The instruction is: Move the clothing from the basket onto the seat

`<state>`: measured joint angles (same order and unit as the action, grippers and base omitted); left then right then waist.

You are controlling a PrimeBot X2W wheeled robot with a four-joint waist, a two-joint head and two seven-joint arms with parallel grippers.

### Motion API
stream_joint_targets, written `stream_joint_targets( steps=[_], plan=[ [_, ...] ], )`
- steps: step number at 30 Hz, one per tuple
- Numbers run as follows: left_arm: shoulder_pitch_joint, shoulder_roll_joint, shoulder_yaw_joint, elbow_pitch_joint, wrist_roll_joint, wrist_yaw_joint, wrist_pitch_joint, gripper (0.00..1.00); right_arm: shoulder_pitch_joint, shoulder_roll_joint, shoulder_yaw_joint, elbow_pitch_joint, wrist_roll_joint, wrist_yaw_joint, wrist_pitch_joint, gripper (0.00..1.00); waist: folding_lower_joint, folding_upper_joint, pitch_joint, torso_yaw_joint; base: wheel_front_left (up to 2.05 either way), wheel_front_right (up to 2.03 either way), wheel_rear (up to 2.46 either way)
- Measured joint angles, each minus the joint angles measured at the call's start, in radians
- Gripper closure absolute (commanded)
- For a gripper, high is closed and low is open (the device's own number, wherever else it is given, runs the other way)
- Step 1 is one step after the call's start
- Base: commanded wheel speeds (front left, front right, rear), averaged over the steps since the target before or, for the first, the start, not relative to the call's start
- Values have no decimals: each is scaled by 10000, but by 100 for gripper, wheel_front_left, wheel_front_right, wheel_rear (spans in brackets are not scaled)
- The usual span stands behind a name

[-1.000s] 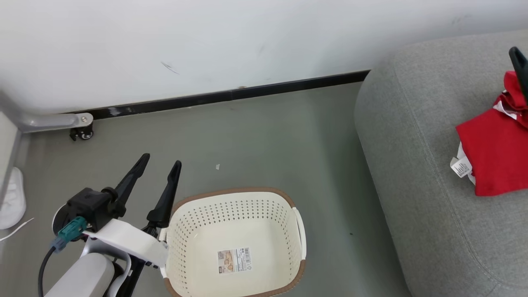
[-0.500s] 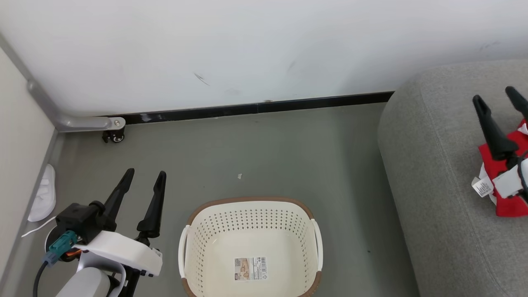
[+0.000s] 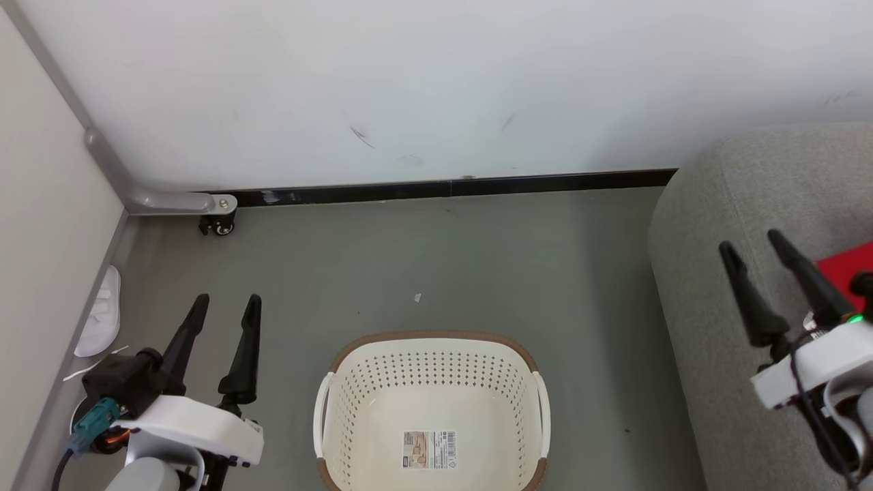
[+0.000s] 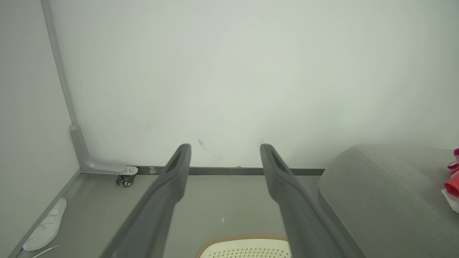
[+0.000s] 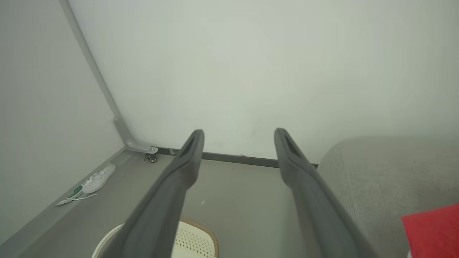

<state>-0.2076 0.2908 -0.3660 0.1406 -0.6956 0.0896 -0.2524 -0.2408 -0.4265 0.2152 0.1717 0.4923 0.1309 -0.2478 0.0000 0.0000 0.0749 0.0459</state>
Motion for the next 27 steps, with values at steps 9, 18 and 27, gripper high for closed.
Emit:
stream_joint_targets(
  steps=[9,18,27],
  plan=[
    [408,-146,575,-69,562,6,0,0,913,895,-119,-546,-621,0,0,0,1,0,-26,31,0,0,0],
    [780,-474,1352,-155,1172,105,0,0,1574,1772,-449,-982,-1204,0,0,0,0,0,-31,-34,0,0,0],
    [1024,-849,1875,-297,1498,104,0,0,2183,2353,-606,-1034,-1643,0,0,0,0,0,-66,-108,0,0,0]
  ],
)
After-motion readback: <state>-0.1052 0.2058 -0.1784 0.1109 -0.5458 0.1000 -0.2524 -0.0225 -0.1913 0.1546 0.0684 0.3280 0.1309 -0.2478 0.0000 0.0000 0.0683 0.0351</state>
